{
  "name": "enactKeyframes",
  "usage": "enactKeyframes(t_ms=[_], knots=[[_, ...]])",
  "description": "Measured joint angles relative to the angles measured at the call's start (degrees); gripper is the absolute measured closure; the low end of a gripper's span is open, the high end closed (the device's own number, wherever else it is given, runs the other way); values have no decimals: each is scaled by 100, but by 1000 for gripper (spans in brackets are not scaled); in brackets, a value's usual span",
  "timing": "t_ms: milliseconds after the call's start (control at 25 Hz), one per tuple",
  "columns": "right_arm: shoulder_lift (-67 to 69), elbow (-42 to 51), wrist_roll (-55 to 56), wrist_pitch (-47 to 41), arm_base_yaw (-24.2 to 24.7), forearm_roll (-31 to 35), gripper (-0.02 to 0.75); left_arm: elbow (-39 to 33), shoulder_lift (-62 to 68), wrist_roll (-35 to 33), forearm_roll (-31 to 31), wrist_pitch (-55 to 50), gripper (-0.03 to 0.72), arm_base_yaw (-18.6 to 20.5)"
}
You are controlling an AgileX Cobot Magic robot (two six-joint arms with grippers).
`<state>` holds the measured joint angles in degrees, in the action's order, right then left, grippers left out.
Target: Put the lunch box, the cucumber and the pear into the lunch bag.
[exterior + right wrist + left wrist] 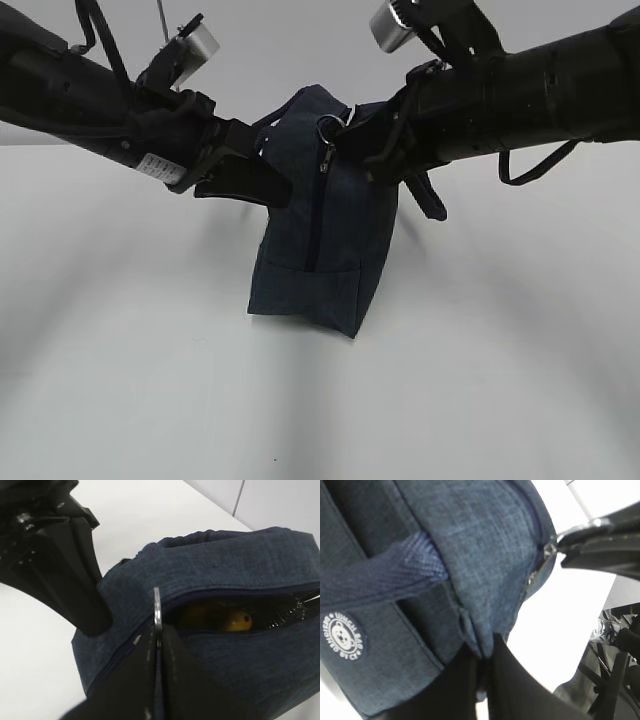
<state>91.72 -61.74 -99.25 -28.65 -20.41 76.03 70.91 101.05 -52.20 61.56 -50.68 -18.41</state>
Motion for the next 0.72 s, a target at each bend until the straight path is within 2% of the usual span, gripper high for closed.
enactKeyframes(t_ms=[440,720], knots=[[26,-275,-11,316,0,-1,754,0,5,0,0,-142,677,0],[350,-501,-11,292,277,-1,754,0,11,0,-5,-266,678,0]])
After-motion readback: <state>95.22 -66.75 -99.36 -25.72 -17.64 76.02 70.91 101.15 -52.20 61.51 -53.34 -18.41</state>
